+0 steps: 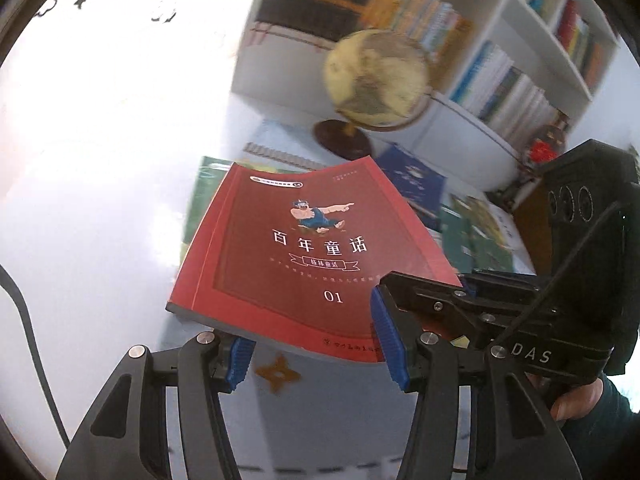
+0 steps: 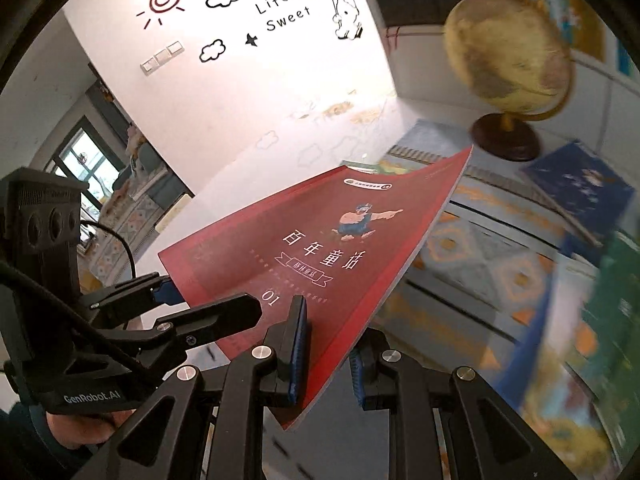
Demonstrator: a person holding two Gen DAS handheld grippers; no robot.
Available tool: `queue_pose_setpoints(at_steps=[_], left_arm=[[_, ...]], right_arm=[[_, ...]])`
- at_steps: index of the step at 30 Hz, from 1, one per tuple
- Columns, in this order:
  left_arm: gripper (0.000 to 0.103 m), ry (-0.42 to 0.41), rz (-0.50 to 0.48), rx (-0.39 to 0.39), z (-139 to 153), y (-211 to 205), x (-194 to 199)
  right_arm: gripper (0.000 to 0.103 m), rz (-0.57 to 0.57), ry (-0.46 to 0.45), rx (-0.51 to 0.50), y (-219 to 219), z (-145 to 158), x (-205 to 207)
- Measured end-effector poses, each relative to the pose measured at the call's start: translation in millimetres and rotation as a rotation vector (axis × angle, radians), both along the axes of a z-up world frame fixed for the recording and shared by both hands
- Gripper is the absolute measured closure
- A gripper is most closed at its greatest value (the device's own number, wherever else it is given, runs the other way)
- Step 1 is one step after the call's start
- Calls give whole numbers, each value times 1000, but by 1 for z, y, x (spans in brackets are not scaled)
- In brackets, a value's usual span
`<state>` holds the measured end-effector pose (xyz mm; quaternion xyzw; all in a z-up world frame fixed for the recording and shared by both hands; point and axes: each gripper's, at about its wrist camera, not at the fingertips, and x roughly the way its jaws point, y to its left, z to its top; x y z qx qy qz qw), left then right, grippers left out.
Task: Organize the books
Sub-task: 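Carry the red book with both tools and stack it on the green book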
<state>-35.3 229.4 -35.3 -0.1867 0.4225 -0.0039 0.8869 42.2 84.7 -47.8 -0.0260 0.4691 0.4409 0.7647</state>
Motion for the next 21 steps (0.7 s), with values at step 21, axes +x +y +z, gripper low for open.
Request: queue_pose_setpoints(at_steps=[21], left_arm=[[50,158,79,-153,-77,76,47]], right_arm=[[84,-81,242,9,36,-67,88]])
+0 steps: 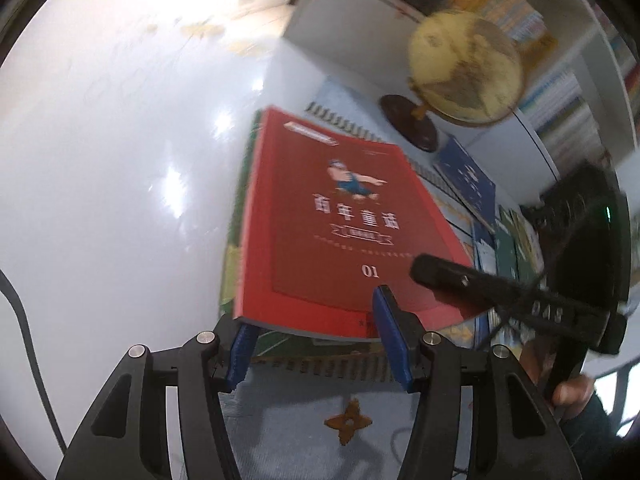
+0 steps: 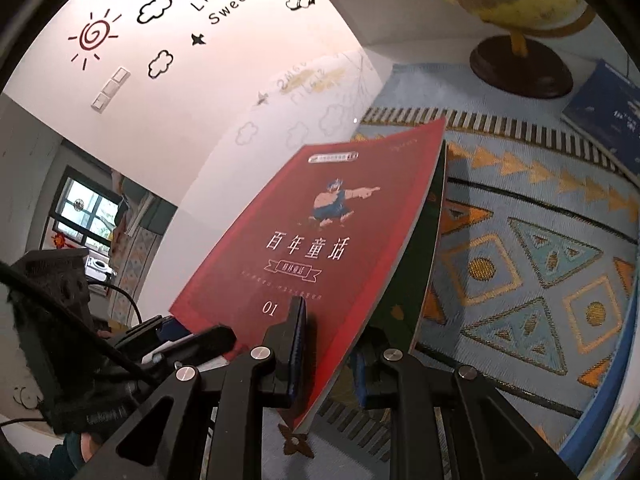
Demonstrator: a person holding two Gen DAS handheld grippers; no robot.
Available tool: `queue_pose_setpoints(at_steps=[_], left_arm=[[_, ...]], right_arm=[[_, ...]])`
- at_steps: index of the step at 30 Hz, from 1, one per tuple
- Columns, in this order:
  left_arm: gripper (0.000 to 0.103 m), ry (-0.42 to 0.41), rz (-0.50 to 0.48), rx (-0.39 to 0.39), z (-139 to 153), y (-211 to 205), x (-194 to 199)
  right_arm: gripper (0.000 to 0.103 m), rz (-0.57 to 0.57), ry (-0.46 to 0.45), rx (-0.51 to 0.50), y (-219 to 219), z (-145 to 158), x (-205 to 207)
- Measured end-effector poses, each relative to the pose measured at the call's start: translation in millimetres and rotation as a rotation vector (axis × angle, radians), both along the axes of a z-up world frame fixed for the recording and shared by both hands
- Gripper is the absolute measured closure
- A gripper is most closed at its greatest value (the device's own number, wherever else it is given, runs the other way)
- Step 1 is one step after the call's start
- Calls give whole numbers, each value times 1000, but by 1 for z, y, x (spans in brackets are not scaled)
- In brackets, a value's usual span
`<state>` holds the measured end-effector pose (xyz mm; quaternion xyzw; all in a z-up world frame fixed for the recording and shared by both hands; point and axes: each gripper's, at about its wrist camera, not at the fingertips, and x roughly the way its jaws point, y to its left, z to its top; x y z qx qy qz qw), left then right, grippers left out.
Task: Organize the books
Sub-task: 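Carry the red book with both tools and stack it on the green book, then open both tools and move them back to the book pile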
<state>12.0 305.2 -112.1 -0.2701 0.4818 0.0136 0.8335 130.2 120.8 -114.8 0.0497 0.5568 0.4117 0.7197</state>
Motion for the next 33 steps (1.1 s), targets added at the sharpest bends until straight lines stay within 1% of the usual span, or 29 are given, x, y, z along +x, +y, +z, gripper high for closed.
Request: queue_pose_setpoints(at_steps=[2,4,8,10,14,18,22,26,28,30,33], left_arm=[[50,17,3,0,-5,1,2],[50,25,-10,23,-6,-4,4],[50,37,-40,52,-8,-17,1],[50,39,-48,54,-9,-19,-2],[50,53,-51,49,-12,-21,-4],[50,68,-27,29,-15,-18,-5],[50,83,-4,56,-15,-14,-9],[50,79,21,106,-11,-11,-18],[49,77,29,130,-9,-10,-23],[49,70,41,136,-5,-9,-28],[49,60,49,144,-2,-11,-31]], right_arm=[[84,13,4,-15,2,-4,-1],[84,27,4,-35,6,-9,-4],[84,70,-27,-87,11,-14,-9],[83,88,-34,-100,14,-17,-10],[83,105,-18,-100,11,-22,-6],[83,107,13,-105,10,-31,-1],[81,96,56,-82,9,-35,4],[80,100,54,-91,12,-36,5],[76,102,58,-96,15,-35,4],[75,99,60,-112,15,-34,3],[69,99,60,-145,14,-33,0]])
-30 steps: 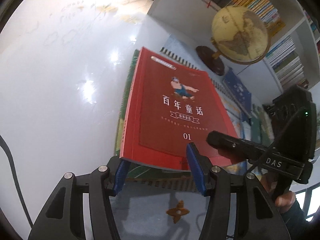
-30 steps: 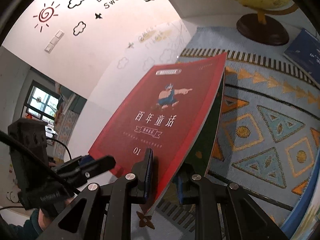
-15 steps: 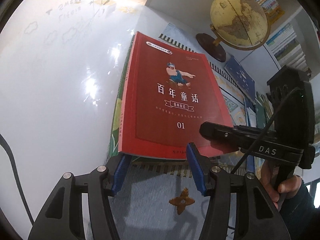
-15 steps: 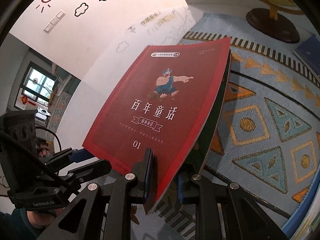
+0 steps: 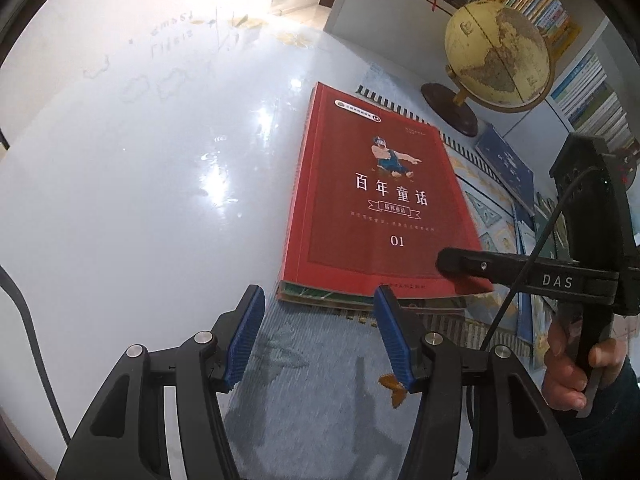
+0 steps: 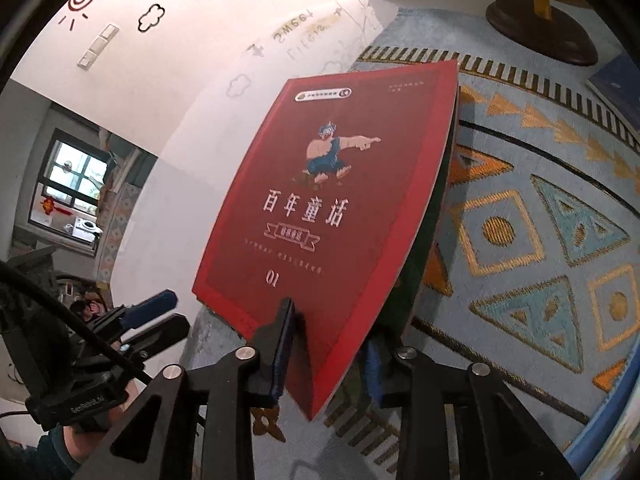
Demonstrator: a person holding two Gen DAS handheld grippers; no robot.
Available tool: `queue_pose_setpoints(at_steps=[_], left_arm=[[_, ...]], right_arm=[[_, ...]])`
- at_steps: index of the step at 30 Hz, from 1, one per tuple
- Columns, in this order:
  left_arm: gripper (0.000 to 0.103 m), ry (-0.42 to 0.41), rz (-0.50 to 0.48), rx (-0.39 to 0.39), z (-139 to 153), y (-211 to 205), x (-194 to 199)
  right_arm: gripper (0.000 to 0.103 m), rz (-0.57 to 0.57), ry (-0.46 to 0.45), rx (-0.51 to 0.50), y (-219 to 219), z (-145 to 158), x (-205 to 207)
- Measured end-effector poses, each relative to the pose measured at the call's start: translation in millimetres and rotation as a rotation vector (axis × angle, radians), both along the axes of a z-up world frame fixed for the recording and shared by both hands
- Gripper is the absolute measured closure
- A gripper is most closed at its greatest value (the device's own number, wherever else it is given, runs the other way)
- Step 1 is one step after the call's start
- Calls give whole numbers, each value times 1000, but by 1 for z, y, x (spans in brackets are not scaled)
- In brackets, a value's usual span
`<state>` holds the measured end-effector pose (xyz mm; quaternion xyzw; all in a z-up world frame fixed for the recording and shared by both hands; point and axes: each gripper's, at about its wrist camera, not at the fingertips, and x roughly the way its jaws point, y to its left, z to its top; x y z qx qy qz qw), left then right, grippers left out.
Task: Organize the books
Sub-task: 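Open both tools and move them back to the book pile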
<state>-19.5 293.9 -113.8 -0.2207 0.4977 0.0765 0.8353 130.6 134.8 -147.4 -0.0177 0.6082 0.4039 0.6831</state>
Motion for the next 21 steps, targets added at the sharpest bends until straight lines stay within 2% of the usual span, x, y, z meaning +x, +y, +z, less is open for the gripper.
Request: queue_pose_setpoints(at_steps=[3,11,16,21], left_arm=[[48,-7,-10,10,4,-7,-5],[48,-24,-46,15,14,-43,-18],[48,-37,-83,17,23,-79,-28],[48,-58,-160,25,35,-134,-40]], right_arm=[[61,-9,-23,-37,-9,4,-6],[60,-79,-55,-11,-60,21,-33],[60,-123,-105,11,-99,43,-56],[60,-185,-162,-3,-161,65,-81]])
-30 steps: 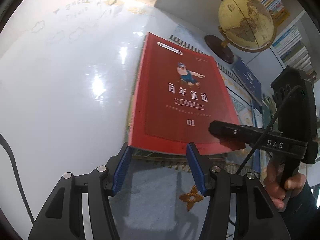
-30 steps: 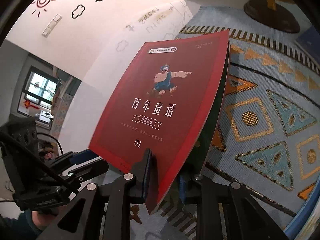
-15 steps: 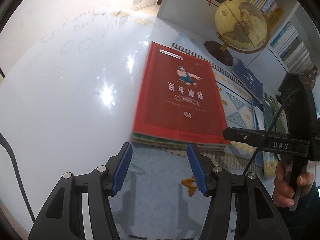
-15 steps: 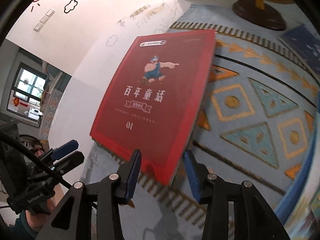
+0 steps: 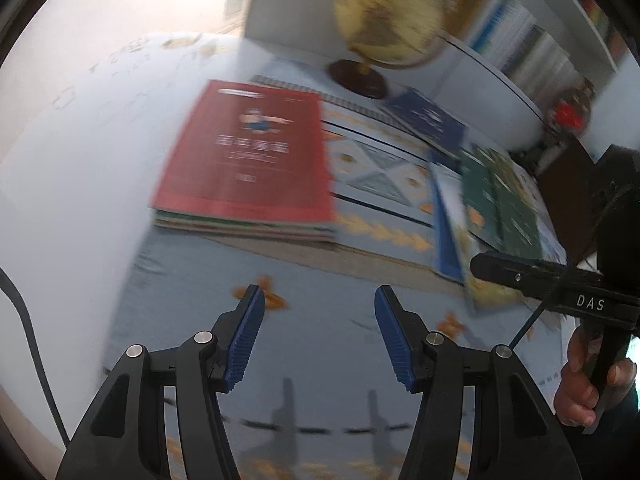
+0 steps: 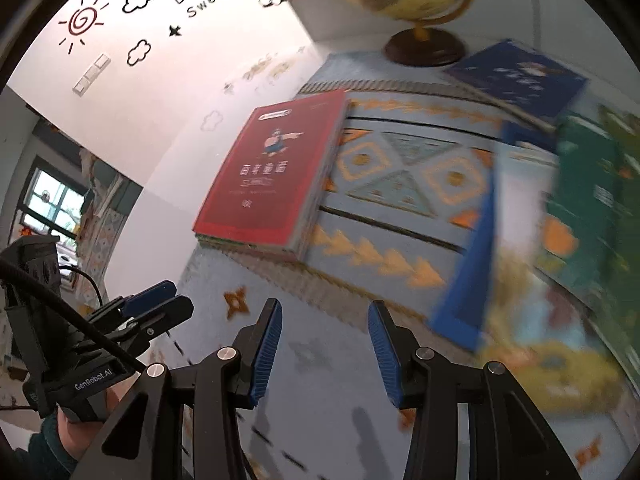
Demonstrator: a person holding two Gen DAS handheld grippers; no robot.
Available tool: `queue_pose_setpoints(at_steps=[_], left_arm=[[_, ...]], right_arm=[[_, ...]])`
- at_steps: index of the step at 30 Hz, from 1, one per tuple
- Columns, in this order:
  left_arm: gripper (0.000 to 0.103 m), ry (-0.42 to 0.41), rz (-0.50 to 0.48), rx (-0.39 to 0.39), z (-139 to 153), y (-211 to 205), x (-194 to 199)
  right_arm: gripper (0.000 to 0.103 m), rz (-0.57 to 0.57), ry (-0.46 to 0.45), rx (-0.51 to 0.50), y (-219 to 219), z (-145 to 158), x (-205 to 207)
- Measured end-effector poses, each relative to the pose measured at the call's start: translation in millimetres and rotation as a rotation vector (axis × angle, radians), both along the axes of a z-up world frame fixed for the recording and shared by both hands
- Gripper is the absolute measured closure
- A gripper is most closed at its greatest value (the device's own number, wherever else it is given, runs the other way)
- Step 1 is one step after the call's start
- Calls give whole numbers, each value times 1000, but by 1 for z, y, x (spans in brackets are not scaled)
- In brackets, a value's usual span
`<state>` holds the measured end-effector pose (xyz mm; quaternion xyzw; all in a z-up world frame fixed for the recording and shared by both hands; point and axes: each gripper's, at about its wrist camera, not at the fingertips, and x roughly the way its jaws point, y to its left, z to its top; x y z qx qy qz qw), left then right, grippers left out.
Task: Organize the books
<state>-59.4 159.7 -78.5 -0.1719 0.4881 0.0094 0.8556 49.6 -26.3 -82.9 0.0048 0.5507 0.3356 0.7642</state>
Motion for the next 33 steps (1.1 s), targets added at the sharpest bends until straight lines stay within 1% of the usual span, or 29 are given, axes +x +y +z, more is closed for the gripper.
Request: queue_pose_setpoints(at_steps=[4,9,15,20,22,23,25,29,33], left_arm=[[48,-6,-75,-4,6,-47,-12],[48,-1,-156,-22,7,-103,-26],[48,-2,-214,-46,8,-161,-43],[48,-15,-255,-45,12,-200,-50],[45,-15,-276,-39,13,-216,-51],[42,-14,-283,-38,14,-221,-51],[41,-12,-302,-36,14,-230,-49],[41,-18,-328,-32,18,-240,-35],[41,-43,-347,-34,22,-241,-3]], right_arm=[[60,-84,-17,9,-53,12,-16],[59,-209,-3,63,-133,24,-43],[59,-305,-6,64,-204,30,-76],[59,-361,-12,70,-250,32,-102],[59,-377,-17,76,-265,34,-108],[59,-387,-20,80,-273,34,-110],[58,-413,-18,95,-287,35,-112],[58,-464,4,145,-306,32,-107],[58,-501,15,149,-310,25,-92]])
